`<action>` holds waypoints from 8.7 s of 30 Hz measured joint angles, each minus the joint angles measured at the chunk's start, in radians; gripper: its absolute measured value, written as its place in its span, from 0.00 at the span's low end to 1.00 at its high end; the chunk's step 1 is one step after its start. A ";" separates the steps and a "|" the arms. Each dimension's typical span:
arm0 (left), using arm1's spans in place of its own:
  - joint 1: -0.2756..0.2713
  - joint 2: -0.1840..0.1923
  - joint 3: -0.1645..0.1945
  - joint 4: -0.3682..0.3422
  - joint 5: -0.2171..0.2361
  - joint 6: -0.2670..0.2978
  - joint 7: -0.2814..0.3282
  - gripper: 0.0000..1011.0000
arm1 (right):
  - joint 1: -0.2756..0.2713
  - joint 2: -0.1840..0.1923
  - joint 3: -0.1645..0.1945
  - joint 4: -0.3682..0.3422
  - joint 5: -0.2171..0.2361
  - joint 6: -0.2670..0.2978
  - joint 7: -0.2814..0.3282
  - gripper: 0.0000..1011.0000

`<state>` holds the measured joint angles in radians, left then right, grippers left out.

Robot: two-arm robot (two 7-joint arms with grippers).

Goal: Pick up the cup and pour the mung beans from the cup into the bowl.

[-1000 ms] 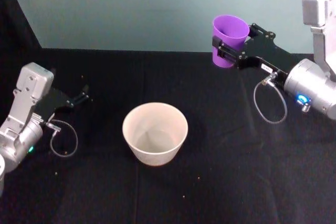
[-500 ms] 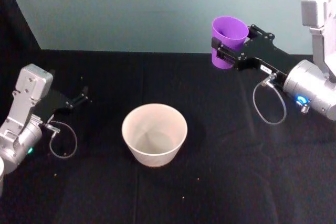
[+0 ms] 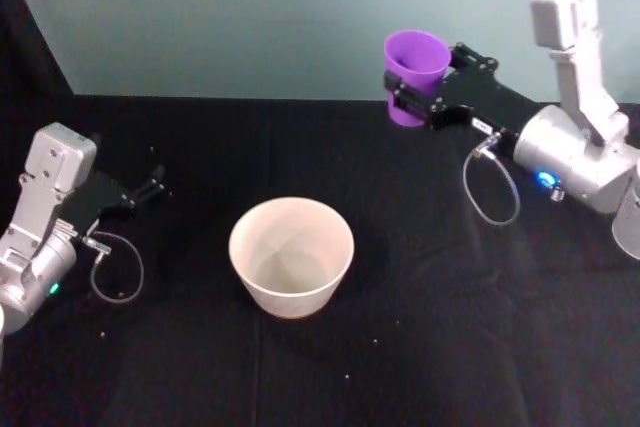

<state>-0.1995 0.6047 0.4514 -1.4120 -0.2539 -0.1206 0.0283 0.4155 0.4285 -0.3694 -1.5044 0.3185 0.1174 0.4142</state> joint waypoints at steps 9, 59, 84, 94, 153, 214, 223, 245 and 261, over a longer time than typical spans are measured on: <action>0.000 0.000 0.000 0.000 0.000 0.000 0.000 0.99 | 0.045 -0.015 -0.100 0.085 -0.207 -0.085 -0.045 0.72; 0.000 0.000 0.000 0.000 0.000 0.000 0.000 0.99 | -0.010 0.120 -0.390 -0.072 -1.197 -0.207 -0.373 0.72; 0.000 0.000 0.000 0.000 0.000 0.000 0.000 0.99 | -0.025 0.130 -0.444 -0.070 -1.515 -0.163 -0.473 0.72; 0.000 0.000 0.000 0.000 0.000 0.000 0.000 0.99 | -0.015 0.129 -0.471 -0.052 -1.585 -0.144 -0.497 0.72; 0.000 0.000 0.000 0.000 0.000 0.000 0.000 0.99 | -0.073 0.060 -0.141 0.104 -0.518 -0.382 -0.232 0.72; 0.000 0.000 0.000 0.000 0.000 0.000 0.000 0.99 | -0.017 -0.062 -0.051 0.462 0.004 -0.413 0.249 0.72; 0.000 0.000 0.000 0.000 0.000 0.000 0.000 0.99 | -0.014 -0.063 -0.054 0.469 0.008 -0.397 0.252 0.72; 0.000 0.000 0.000 0.000 0.000 0.000 0.000 0.99 | -0.034 -0.044 -0.043 0.396 0.004 -0.397 0.231 0.99; 0.000 0.000 0.000 0.000 0.000 0.000 0.000 0.99 | -0.190 -0.020 0.097 0.022 -0.021 -0.205 -0.086 0.99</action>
<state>-0.1995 0.6047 0.4514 -1.4120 -0.2540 -0.1206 0.0283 0.2251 0.4087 -0.2726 -1.4819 0.2980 -0.0877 0.3281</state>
